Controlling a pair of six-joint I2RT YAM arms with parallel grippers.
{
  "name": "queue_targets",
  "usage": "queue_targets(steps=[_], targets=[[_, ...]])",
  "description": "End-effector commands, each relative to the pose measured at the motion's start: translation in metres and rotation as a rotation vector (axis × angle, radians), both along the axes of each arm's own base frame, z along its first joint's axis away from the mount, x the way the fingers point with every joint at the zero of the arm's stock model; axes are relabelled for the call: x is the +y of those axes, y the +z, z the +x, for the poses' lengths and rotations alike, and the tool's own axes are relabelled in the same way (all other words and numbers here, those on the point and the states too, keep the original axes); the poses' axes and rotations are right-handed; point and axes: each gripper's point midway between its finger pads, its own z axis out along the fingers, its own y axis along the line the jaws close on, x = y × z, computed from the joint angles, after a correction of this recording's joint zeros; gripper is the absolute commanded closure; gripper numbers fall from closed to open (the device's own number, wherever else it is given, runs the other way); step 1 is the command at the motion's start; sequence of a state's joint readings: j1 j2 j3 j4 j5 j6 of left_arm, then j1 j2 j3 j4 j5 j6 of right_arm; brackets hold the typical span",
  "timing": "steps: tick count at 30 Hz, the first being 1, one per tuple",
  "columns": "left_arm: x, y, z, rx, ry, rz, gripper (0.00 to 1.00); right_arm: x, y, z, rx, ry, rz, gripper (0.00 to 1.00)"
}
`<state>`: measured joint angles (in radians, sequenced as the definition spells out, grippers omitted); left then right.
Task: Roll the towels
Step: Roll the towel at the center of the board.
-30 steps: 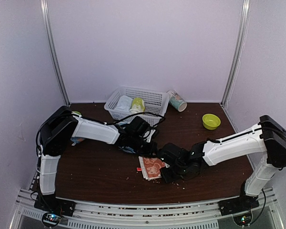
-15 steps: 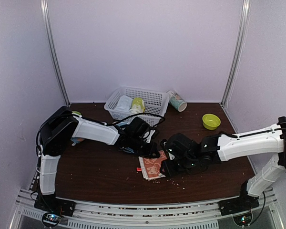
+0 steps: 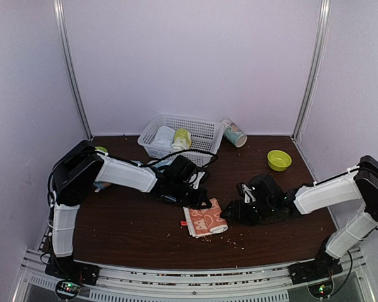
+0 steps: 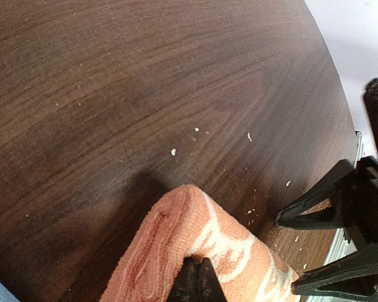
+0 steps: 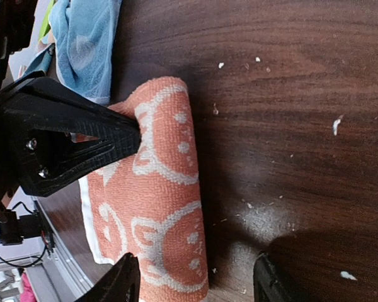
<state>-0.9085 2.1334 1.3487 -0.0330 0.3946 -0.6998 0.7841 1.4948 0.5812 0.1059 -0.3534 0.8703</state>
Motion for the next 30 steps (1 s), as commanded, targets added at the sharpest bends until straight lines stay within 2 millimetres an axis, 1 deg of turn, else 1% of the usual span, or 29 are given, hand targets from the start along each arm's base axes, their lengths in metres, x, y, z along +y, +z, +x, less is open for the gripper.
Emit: queue_targets(steps=[1,5,8,12,14,15,18,21,24,26,27,28,30], targets=[[0.022,-0.024,-0.006,0.045,0.027,0.092,1.00,0.021,0.017,0.006,0.036,-0.025,0.246,0.38],[0.022,-0.024,-0.006,0.046,0.026,0.093,1.00,0.020,0.000,0.000,0.106,-0.055,0.284,0.40],[0.023,-0.025,-0.007,0.046,0.027,0.096,1.00,0.021,-0.010,-0.002,0.140,-0.067,0.291,0.47],[0.025,-0.025,-0.009,0.048,0.027,0.096,1.00,0.022,-0.017,-0.003,0.158,-0.061,0.279,0.70],[0.025,-0.022,-0.010,0.045,0.027,0.093,1.00,0.019,-0.020,-0.003,0.156,-0.059,0.245,0.80],[0.026,-0.020,-0.010,0.043,0.027,0.092,1.00,0.019,-0.021,-0.002,0.148,-0.055,0.229,0.88],[0.026,-0.012,-0.010,0.034,0.028,0.080,1.00,0.015,-0.018,0.000,0.127,-0.045,0.163,1.00],[0.028,-0.001,-0.010,0.023,0.029,0.071,1.00,0.008,-0.017,0.003,0.089,-0.032,0.048,1.00],[0.034,0.010,-0.012,0.007,0.037,0.069,0.84,0.000,-0.015,0.004,0.052,-0.024,-0.078,1.00],[0.040,0.017,-0.015,-0.003,0.045,0.069,0.77,-0.002,-0.011,0.006,0.026,-0.025,-0.140,1.00],[0.043,0.022,-0.017,-0.010,0.047,0.065,0.74,-0.004,-0.011,0.006,0.015,-0.026,-0.171,1.00],[0.048,0.022,-0.019,-0.010,0.052,0.070,0.73,-0.003,-0.009,0.007,0.002,-0.025,-0.193,1.00],[0.055,0.027,-0.023,-0.018,0.061,0.074,0.71,-0.003,-0.007,0.006,-0.018,-0.024,-0.243,1.00]])
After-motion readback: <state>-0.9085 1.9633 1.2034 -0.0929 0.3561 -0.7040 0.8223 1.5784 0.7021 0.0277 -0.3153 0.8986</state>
